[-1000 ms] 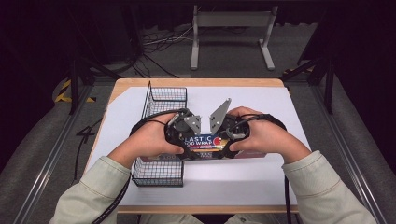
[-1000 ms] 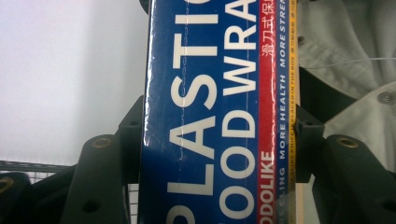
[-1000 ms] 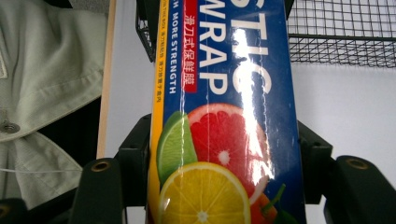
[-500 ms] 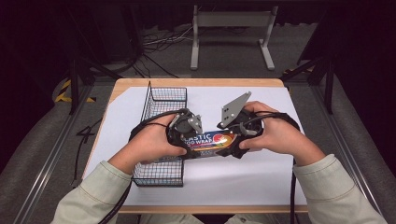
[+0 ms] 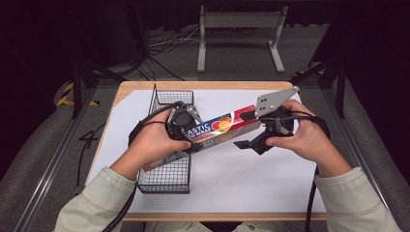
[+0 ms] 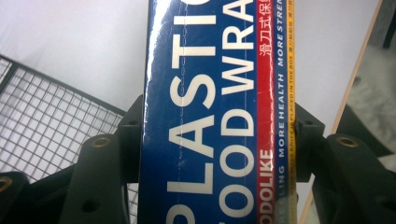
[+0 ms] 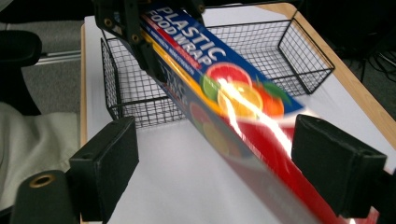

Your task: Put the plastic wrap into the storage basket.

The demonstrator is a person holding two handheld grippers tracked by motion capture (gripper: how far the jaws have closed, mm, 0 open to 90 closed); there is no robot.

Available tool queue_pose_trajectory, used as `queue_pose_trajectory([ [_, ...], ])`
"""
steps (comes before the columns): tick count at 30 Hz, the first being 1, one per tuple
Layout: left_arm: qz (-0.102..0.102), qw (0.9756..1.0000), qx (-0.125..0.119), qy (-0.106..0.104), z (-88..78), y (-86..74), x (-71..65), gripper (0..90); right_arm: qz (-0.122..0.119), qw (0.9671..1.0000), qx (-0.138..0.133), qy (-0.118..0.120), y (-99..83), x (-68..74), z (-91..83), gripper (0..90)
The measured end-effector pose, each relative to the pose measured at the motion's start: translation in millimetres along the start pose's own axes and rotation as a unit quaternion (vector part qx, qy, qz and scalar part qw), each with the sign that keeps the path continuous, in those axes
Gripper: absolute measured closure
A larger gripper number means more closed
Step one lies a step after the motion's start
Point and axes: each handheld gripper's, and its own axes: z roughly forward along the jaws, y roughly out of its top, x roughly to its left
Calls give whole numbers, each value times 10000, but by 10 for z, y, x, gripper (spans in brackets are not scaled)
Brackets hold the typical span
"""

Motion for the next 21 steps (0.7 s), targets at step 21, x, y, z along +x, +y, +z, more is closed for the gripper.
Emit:
queue_pose_trajectory([
  [21,-1507,9858,-511,535,-207,-194,221,413,973,9931,-458,-467,-829,-278,-133,155],
])
